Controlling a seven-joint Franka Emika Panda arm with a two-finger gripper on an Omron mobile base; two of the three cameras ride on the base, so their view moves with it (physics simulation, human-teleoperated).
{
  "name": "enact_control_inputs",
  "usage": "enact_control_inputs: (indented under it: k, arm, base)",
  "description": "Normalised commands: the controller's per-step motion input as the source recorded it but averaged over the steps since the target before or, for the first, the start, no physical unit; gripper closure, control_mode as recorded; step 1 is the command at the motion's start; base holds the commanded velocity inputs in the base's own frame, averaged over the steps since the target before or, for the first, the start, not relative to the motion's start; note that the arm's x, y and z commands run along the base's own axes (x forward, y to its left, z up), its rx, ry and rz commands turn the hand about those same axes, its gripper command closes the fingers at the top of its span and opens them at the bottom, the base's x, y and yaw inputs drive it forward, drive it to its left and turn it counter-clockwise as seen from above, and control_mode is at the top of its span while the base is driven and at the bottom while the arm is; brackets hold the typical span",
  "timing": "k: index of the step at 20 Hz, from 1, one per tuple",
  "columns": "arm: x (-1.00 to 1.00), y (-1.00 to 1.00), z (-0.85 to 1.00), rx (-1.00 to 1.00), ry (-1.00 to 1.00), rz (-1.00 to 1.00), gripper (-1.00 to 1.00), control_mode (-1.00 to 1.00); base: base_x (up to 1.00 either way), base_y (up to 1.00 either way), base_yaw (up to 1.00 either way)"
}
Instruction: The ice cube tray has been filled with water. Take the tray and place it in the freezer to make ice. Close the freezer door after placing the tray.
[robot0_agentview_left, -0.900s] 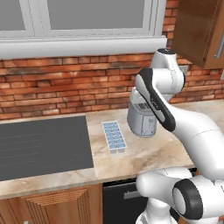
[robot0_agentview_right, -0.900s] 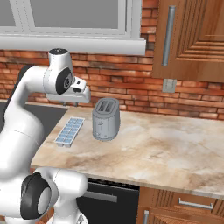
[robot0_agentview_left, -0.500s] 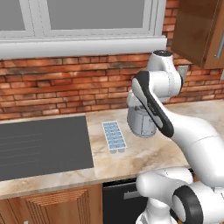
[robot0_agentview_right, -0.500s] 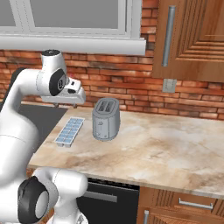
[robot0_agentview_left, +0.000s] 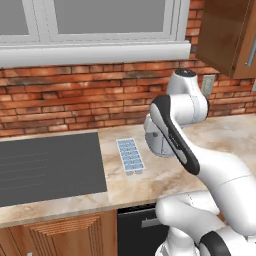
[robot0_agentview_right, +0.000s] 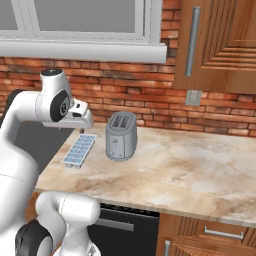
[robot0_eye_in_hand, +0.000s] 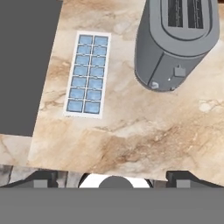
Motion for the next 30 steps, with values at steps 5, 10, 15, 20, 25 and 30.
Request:
enact_control_inputs:
  k: [5, 10, 15, 20, 25, 30]
  arm:
    - [-0.15, 0.0, -0.31, 0.0, 0.0, 0.0, -1.0, -1.0]
    - [-0.08, 0.0, -0.46, 0.0, 0.0, 0.0, -1.0, -1.0]
    - [-0.01, 0.03, -0.41, 0.0, 0.0, -0.03, -1.0, -1.0]
    - [-0.04, 0.11, -0.52, 0.0, -0.01, -0.08, -1.0, -1.0]
    - [-0.07, 0.12, -0.49, 0.0, -0.05, -0.12, -1.0, -1.0]
    - [0.0, 0.03, -0.39, 0.17, -0.04, -0.12, -1.0, -1.0]
  base:
    - [0.0, 0.0, 0.0]
    - [0.0, 0.0, 0.0]
    - [0.0, 0.0, 0.0]
    - [0.0, 0.0, 0.0]
    - [0.0, 0.0, 0.0]
    - [0.0, 0.0, 0.0]
